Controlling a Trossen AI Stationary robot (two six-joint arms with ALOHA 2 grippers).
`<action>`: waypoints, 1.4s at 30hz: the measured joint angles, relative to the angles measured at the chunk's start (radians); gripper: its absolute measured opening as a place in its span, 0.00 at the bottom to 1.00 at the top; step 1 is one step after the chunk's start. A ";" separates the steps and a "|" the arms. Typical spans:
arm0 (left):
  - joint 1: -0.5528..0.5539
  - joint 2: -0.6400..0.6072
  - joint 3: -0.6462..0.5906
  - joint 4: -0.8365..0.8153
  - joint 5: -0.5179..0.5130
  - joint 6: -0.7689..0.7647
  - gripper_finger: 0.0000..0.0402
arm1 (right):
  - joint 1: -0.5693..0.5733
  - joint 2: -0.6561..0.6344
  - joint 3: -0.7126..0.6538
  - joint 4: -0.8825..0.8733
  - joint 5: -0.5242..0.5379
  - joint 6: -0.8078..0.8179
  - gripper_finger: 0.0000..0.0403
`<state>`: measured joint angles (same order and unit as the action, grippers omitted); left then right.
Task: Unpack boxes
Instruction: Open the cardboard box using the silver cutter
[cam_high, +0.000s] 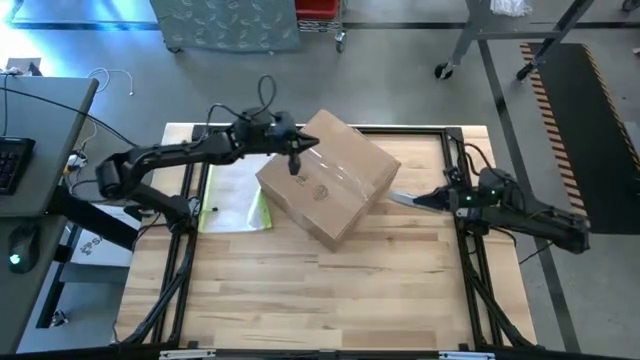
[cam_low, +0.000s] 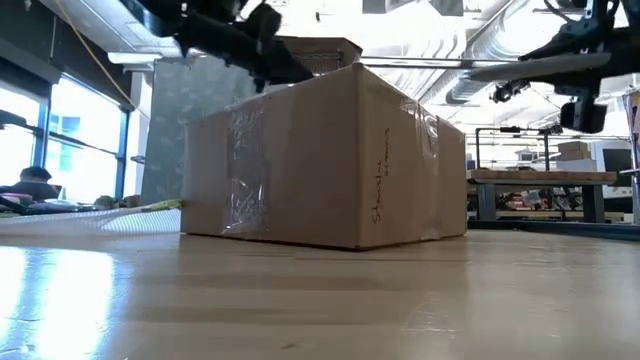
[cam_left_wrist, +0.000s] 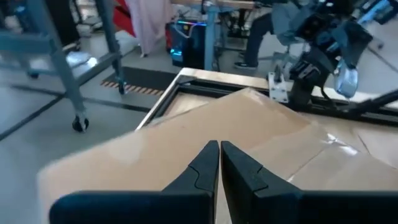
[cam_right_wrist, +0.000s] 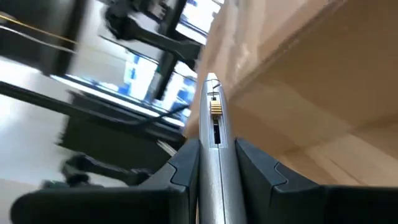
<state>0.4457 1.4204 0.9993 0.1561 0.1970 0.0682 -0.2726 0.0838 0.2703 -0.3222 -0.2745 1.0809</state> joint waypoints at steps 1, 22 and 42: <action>-0.007 0.018 0.018 0.000 -0.002 0.020 0.00 | 0.005 -0.013 -0.023 0.036 0.015 0.013 0.15; -0.053 0.072 0.072 0.060 -0.361 -0.273 0.00 | 0.011 -0.037 -0.055 0.119 0.149 -0.132 0.15; -0.054 0.067 0.072 0.043 -0.671 -0.388 0.00 | 0.012 -0.038 -0.055 0.170 0.166 -0.156 0.15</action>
<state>0.3916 1.4872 1.0714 0.1993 -0.4736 -0.3199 -0.2607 0.0460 0.2157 -0.1520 -0.1089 0.9253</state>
